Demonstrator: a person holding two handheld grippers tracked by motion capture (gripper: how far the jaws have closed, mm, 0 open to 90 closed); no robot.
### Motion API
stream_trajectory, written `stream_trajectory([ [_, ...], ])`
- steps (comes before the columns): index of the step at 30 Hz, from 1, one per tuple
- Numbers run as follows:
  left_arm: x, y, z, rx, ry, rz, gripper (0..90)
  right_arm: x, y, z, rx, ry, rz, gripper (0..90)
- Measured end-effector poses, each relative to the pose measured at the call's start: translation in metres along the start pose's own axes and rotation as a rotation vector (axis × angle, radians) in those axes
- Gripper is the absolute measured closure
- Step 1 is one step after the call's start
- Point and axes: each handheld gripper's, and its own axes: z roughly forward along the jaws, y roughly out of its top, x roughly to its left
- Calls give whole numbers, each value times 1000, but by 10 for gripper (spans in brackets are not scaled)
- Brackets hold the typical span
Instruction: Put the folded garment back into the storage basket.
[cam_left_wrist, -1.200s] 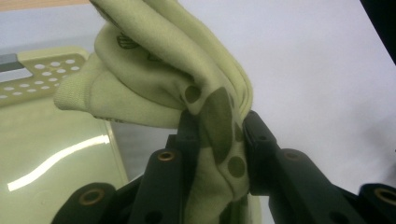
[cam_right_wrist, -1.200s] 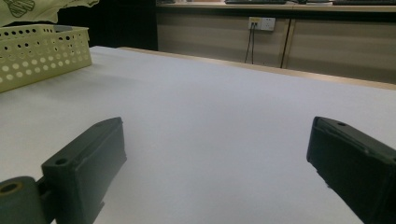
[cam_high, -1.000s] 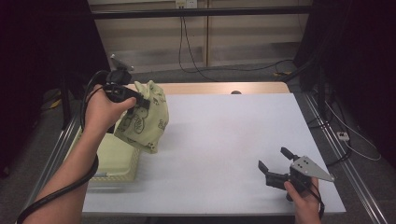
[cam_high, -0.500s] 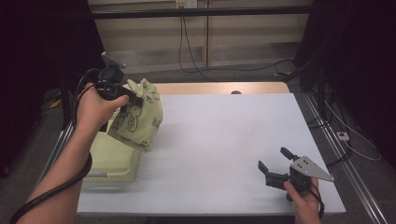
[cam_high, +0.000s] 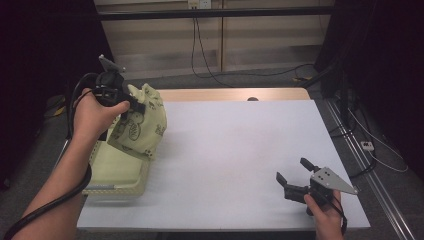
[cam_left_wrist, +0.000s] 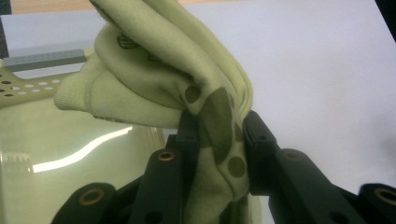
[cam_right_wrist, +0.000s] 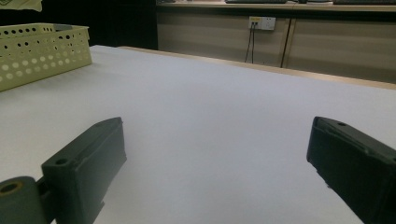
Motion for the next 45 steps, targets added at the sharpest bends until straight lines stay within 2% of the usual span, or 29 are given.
stream_trajectory([
  [25, 29, -11, -8, 1, 37, -31, 726, 0, -1, 1, 1, 2, -3, 43],
  [38, 39, -14, -11, -6, 54, -40, 727, 1, -1, 2, 2, 3, -6, 43],
  [45, 45, -17, -11, -11, 65, -58, 727, 1, -1, 1, 2, 1, -5, 43],
])
